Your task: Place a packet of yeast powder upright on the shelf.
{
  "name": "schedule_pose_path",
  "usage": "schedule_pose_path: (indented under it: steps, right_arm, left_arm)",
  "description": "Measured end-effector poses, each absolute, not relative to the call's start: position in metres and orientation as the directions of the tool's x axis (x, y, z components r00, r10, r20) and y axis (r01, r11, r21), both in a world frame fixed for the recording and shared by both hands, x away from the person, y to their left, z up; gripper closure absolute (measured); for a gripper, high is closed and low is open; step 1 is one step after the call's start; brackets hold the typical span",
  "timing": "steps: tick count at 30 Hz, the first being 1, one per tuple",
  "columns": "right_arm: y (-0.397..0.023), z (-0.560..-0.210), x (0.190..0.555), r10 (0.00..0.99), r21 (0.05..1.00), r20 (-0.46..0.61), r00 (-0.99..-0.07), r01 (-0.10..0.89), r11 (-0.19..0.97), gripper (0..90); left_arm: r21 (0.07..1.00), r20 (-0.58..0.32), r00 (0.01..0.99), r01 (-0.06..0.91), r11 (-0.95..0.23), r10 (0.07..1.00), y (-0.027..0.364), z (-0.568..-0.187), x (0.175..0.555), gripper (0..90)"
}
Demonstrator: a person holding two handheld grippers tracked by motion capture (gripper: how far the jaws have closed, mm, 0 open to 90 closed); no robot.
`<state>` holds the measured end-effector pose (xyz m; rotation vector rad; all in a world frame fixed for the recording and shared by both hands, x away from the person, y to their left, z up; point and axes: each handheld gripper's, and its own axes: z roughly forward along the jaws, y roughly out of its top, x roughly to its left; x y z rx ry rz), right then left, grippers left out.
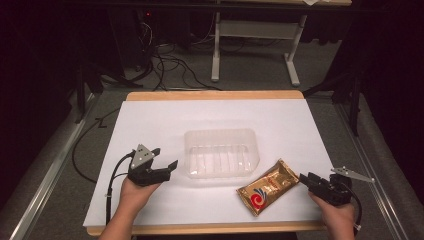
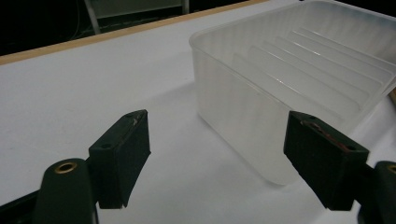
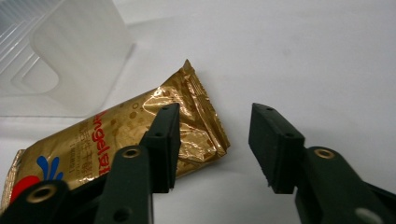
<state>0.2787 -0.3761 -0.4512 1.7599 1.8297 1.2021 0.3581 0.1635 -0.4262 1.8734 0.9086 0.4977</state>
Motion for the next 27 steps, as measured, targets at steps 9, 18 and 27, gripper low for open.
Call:
schedule_pose_path:
  steps: [9,18,27]
  right_arm:
    - [-0.383,-0.465,0.288,0.859,0.677,0.485,-0.161,0.692,-0.253,41.2]
    - [-0.385,-0.475,0.298,0.815,0.614,0.562,-0.143,0.732,-0.295,39.9]
    - [-0.39,-0.481,0.301,0.772,0.567,0.626,-0.108,0.742,-0.357,43.2]
  left_arm:
    - [0.898,-0.058,0.625,0.374,-0.233,0.779,0.172,-0.423,0.352,23.2]
    - [0.895,-0.054,0.62,0.377,-0.237,0.783,0.178,-0.424,0.348,23.2]
    - [0.889,-0.039,0.625,0.378,-0.258,0.78,0.176,-0.425,0.345,23.2]
